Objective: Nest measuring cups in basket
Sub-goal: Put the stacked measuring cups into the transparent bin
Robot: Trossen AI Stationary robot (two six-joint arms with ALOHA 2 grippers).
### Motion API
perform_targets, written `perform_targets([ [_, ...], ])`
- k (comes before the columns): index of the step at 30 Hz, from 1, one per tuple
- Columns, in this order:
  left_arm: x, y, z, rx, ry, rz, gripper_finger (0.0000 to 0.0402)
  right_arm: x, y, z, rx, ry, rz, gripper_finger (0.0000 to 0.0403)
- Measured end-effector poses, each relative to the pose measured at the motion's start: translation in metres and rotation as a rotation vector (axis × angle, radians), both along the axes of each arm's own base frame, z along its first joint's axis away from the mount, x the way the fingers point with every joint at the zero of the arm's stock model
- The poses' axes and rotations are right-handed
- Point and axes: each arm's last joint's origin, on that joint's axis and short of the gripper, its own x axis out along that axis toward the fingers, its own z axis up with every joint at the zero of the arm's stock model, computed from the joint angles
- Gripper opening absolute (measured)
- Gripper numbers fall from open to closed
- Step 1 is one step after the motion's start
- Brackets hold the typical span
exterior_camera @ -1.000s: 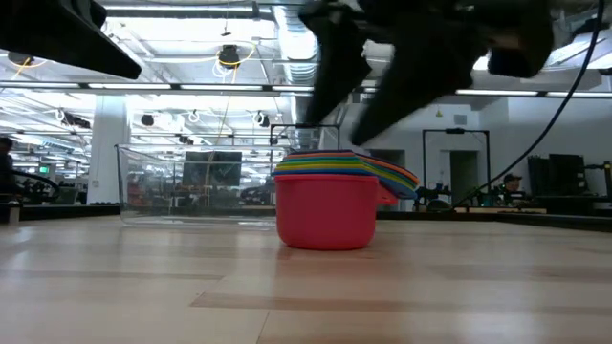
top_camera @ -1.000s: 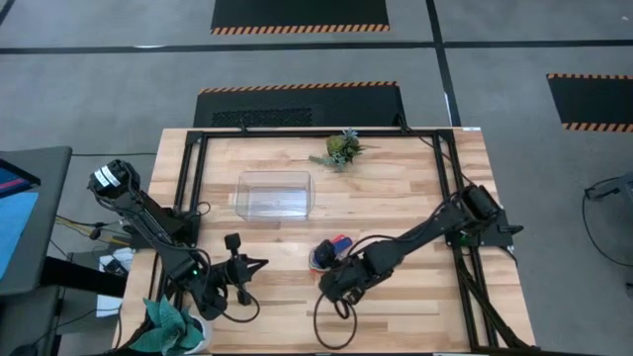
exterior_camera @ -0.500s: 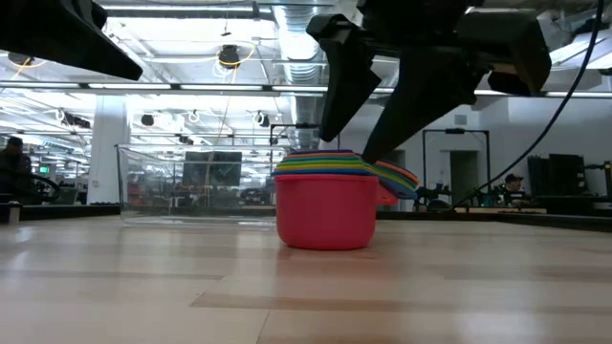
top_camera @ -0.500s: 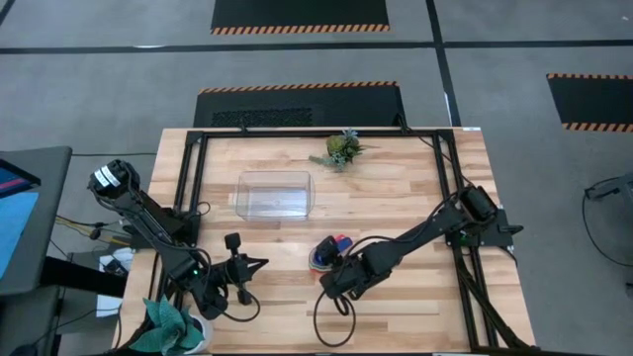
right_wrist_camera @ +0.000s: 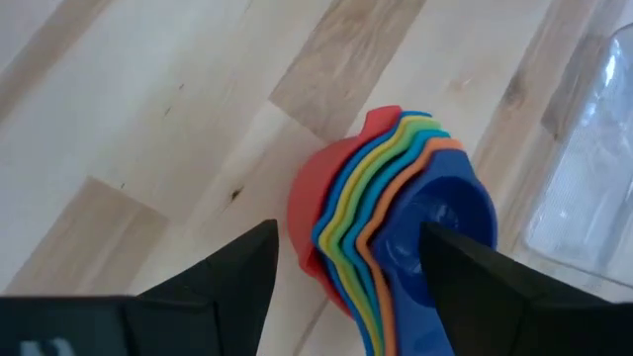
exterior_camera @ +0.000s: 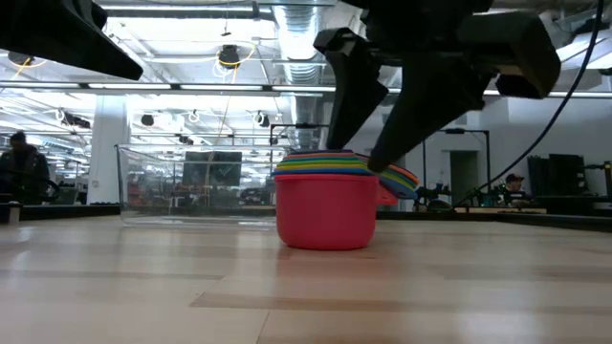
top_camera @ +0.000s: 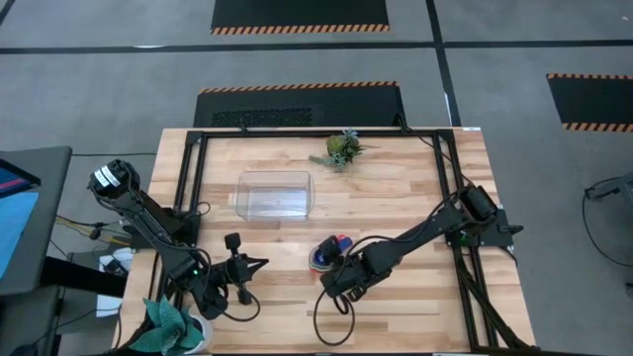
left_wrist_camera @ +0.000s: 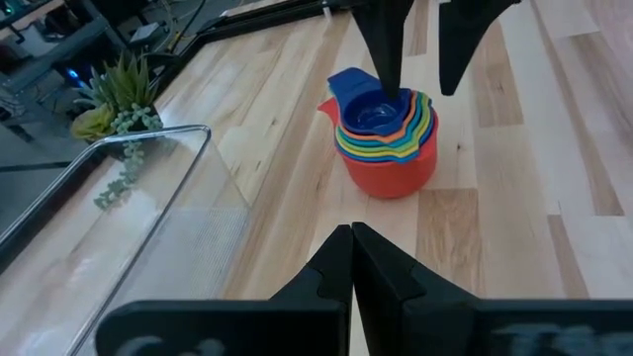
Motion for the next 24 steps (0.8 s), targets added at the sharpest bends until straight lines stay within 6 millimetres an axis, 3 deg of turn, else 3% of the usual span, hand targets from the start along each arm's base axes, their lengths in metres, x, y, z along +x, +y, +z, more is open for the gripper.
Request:
perform_targets([
  [24, 0.0000, 0.0000, -0.0001, -0.004, -0.002, 0.002, 0.0000, 0.0063, -0.0088, -0.0060, 0.098, -0.005, -0.103, 0.0269],
])
